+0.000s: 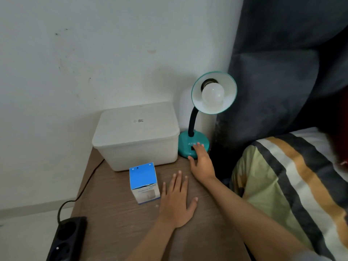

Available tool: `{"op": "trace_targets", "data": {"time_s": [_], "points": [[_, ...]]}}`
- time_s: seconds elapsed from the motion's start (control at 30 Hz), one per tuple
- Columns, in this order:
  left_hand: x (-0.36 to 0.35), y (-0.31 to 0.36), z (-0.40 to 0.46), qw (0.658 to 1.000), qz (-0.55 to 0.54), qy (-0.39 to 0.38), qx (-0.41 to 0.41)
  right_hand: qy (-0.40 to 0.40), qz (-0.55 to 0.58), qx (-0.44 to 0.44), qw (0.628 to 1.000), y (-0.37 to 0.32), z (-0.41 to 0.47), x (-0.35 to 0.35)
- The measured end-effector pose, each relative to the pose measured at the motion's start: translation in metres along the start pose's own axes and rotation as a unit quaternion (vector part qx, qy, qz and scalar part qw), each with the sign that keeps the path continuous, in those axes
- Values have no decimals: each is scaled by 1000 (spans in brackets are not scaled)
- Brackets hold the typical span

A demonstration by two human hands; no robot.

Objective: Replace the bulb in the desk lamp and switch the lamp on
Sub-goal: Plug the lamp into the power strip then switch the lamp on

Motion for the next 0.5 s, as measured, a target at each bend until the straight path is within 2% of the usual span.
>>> {"op": "trace_targets", "data": {"time_s": [0.5], "points": [[0, -3, 1, 1000, 1, 5, 11, 38, -3, 7, 999, 13, 7, -10]]}}
Point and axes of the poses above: each hand's wrist, its own z-axis towards the middle knuckle, its own x-axis out of the back of the hand, y = z × x, the point moved 7 cm from there along z, towards the middle knuckle, and after that the axes turned 11 degrees about y, right-handed, at the moved point
